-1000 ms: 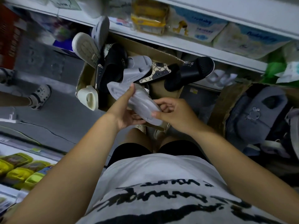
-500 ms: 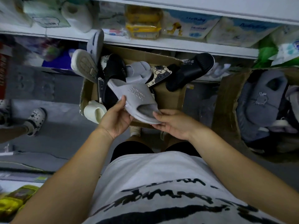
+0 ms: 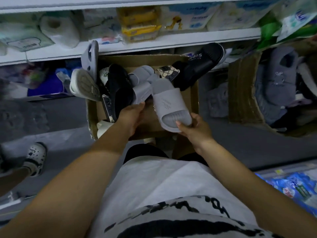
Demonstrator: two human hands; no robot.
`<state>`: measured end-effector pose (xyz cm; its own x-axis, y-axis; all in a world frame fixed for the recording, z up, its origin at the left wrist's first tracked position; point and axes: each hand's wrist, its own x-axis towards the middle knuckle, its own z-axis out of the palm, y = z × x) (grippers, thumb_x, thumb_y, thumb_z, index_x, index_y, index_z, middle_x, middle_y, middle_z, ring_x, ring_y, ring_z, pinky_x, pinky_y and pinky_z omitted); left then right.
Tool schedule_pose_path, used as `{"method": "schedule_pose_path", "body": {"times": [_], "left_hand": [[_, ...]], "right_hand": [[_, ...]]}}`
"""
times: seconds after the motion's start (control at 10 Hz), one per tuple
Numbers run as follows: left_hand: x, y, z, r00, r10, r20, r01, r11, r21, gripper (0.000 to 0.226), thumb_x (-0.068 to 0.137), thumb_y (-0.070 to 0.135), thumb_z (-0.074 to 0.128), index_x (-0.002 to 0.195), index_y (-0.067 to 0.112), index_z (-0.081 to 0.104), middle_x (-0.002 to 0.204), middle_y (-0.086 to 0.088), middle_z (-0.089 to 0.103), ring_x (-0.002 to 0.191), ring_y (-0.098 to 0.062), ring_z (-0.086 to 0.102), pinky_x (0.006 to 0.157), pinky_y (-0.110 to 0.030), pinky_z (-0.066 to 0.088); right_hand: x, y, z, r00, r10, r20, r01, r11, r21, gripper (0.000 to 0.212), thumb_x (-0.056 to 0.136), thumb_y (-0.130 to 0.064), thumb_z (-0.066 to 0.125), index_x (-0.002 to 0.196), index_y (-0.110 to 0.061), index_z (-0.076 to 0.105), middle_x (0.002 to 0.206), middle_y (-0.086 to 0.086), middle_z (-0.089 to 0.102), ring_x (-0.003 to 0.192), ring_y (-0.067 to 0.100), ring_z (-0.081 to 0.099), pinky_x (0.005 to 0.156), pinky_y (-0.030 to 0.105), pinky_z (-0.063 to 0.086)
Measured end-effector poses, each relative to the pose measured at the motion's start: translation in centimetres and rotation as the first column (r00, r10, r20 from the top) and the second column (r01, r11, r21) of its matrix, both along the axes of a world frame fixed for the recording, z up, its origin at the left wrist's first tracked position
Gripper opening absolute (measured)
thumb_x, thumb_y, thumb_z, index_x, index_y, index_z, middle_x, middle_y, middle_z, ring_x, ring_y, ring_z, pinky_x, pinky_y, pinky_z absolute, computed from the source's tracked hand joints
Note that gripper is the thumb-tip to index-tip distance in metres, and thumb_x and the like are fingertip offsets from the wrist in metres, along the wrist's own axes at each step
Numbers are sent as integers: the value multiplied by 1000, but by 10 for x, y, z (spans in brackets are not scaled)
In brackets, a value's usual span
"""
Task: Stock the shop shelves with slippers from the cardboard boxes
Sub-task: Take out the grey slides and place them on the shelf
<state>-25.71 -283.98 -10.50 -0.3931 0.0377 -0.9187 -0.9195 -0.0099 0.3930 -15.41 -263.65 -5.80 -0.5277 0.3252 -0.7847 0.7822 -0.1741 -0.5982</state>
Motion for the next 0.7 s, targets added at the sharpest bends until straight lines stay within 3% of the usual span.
{"method": "schedule_pose_path", "body": {"times": [0.1, 0.2, 0.3, 0.4, 0.5, 0.6, 0.7], "left_hand": [[-19, -6, -38, 997, -76, 5, 77, 988, -132, 32, 90, 49, 71, 105, 21, 67, 116, -7, 67, 113, -29, 61, 105, -42, 47], [-43, -4, -66, 991, -134, 5, 132, 966, -221, 56, 99, 49, 57, 134, 5, 59, 127, -17, 64, 113, -34, 60, 94, -33, 45], [-66, -2, -92, 992, -114, 52, 122, 972, -200, 62, 106, 47, 43, 144, -3, 49, 143, -24, 55, 133, -37, 51, 108, -37, 43], [-77, 3, -94, 989, -137, 47, 143, 980, -141, 54, 103, 41, 52, 145, 7, 51, 149, -15, 52, 136, -32, 52, 68, -21, 49], [-86, 5, -95, 992, -107, 59, 112, 990, -81, 55, 104, 44, 50, 150, 14, 46, 156, -7, 45, 143, -27, 44, 64, -18, 45], [-87, 9, -99, 988, -132, 78, 136, 990, -44, 55, 105, 45, 47, 151, 15, 43, 158, -6, 42, 145, -25, 41, 90, -31, 40], [-83, 21, -95, 989, -122, 81, 125, 992, -32, 46, 105, 38, 49, 145, 16, 48, 154, -5, 46, 144, -25, 42, 106, -40, 40]], "right_hand": [[5, 6, -14, 997, -66, -30, 69, 990, 124, 55, 83, -17, 84, 130, -14, 58, 120, 5, 68, 110, 24, 68, 77, 27, 59], [6, 7, -21, 998, -55, -33, 61, 978, 201, 71, 77, -30, 88, 137, -11, 55, 126, 9, 68, 114, 25, 67, 90, 39, 59], [7, 8, -27, 1000, -12, -18, 16, 978, 206, 73, 75, -42, 86, 133, -7, 58, 122, 11, 70, 111, 26, 69, 89, 41, 61], [10, 12, -33, 996, 81, 24, -84, 952, 295, 53, 84, -34, 82, 128, -12, 62, 118, 8, 70, 107, 22, 69, 78, 25, 58], [16, 18, -33, 993, 107, 49, -117, 938, 325, 51, 86, -33, 81, 130, -17, 61, 120, 4, 69, 107, 19, 68, 87, 36, 60], [22, 24, -30, 989, 131, 66, -146, 920, 364, 64, 81, -46, 77, 136, -18, 59, 125, 3, 67, 112, 21, 66, 92, 38, 58], [27, 31, -28, 990, 116, 84, -139, 923, 360, 48, 94, -31, 72, 137, -17, 58, 127, 2, 66, 114, 21, 65, 95, 39, 58]]}}
